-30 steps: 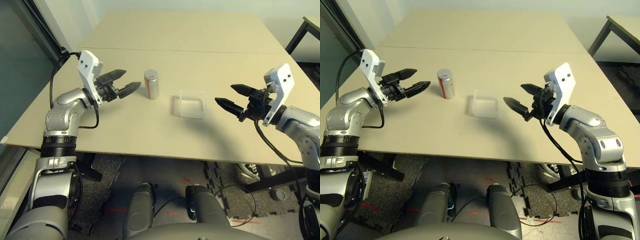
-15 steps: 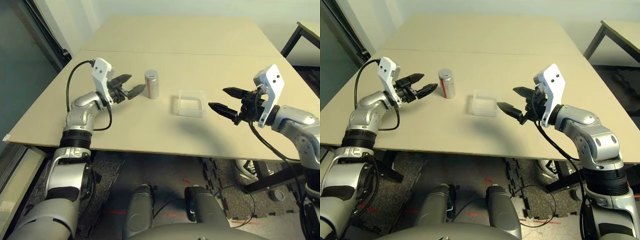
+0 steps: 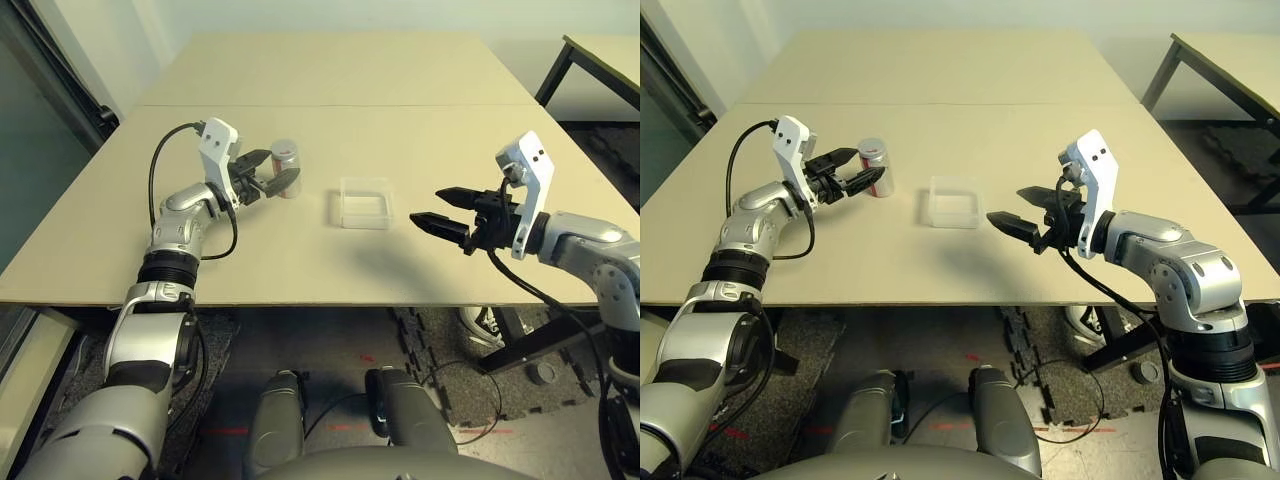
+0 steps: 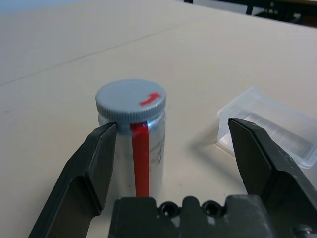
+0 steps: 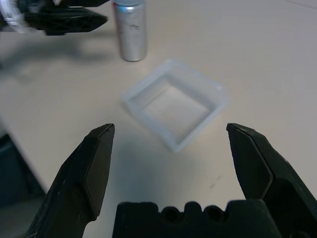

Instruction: Pour the medicine from the bottle into the box.

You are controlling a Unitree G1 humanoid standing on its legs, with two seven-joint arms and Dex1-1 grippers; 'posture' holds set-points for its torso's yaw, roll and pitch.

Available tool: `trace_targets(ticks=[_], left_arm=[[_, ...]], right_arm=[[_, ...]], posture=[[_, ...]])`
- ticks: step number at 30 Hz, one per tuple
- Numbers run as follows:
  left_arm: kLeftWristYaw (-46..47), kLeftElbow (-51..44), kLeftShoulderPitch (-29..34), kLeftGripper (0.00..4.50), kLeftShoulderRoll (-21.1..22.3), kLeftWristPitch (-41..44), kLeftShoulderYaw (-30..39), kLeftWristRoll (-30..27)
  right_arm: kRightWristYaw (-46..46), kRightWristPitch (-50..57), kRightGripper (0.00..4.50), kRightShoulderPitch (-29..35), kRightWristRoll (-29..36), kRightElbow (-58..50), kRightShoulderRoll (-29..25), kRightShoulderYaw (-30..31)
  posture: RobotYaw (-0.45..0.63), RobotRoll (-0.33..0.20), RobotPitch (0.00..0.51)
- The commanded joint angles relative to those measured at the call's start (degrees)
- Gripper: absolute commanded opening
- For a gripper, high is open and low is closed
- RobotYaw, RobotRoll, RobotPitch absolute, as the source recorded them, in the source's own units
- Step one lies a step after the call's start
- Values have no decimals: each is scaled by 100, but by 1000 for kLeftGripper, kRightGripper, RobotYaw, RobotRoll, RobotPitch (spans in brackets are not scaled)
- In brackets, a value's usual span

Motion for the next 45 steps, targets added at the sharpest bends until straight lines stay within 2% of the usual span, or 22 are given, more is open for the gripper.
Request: trace_targets(ticks=[1,10,16,25,33,36,39,40,45], left_arm=[[49,-26,50,4489,33,23,19,55],[290,-205,279,4489,86,46,109,62],[374,296,70,4489,-63,-177,11,212],[533,1641,-647,4489,-485,-723,-152,578],[863,2228,-851,4489,-575,-995,-119,818],[931,2303,-872,3899,-568,-1054,-97,848],[942,2314,-871,2698,-561,-1093,-82,852],[930,2290,-873,2439,-563,-1110,-78,846],[688,2077,-924,2439,-556,-1145,-69,770]], right_arm=[[120,-51,4500,-142,-148,178,-37,213],[306,-224,4500,-494,-416,637,21,464],[319,-252,4500,-670,-489,835,148,480],[167,-176,4500,-659,-470,814,347,391],[233,-392,4500,-731,-648,996,392,468],[241,-422,4500,-747,-677,1026,440,461],[230,-447,4500,-740,-693,1025,472,445],[220,-451,4500,-729,-693,1020,477,430],[199,-494,4500,-688,-672,963,484,367]], posture=[[-80,0,107],[-53,0,106],[-52,0,100],[-89,0,94],[-95,0,89],[-91,0,88],[-87,0,86],[-84,0,86],[-77,0,87]])
